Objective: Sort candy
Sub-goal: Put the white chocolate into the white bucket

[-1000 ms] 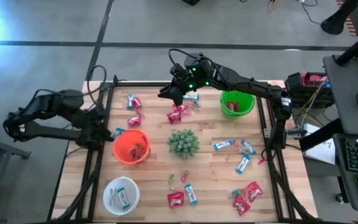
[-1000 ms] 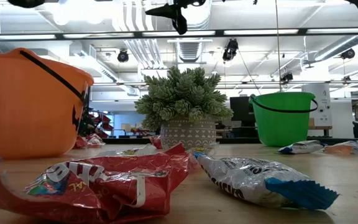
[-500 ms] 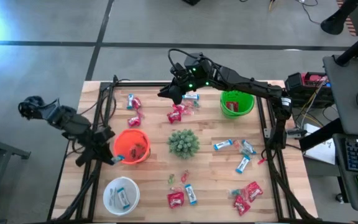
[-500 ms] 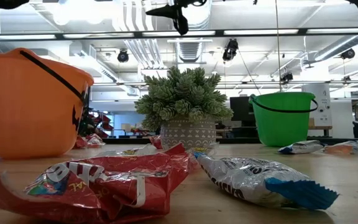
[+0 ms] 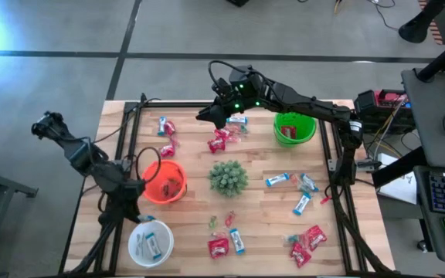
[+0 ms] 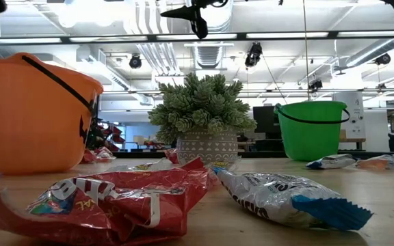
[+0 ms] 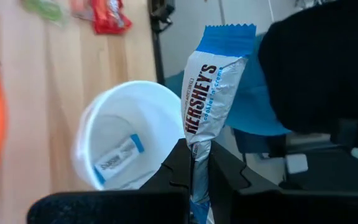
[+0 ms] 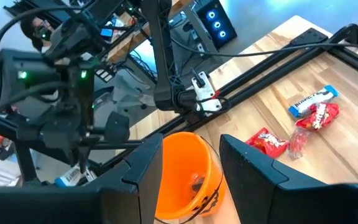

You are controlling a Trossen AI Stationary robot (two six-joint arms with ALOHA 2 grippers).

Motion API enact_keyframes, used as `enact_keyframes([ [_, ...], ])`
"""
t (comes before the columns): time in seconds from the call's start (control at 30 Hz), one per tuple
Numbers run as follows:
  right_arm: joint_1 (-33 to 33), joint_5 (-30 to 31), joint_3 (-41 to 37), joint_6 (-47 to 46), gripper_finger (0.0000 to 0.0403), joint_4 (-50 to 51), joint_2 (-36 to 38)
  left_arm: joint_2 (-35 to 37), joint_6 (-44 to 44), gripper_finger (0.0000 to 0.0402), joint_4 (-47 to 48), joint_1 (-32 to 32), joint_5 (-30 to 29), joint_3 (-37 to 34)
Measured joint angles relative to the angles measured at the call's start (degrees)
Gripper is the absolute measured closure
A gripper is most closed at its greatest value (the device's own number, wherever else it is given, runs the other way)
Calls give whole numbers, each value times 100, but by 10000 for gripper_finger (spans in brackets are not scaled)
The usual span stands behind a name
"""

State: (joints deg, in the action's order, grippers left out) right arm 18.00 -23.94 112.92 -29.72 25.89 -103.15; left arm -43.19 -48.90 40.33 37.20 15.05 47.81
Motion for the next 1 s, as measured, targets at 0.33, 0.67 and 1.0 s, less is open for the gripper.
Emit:
enact_keyframes([
  [0.33, 0, -1, 0, -35, 250, 0, 0, -545, -389, 400, -1035, 698, 63, 13],
  [0.67, 0, -2, 2, -371, 250, 4, 33, -832, -526, 333, -1035, 828, 94, 13],
  [1.0, 0, 2, 2, -344, 250, 15, 298, -832, -566, 261, -1031, 826, 81, 13],
])
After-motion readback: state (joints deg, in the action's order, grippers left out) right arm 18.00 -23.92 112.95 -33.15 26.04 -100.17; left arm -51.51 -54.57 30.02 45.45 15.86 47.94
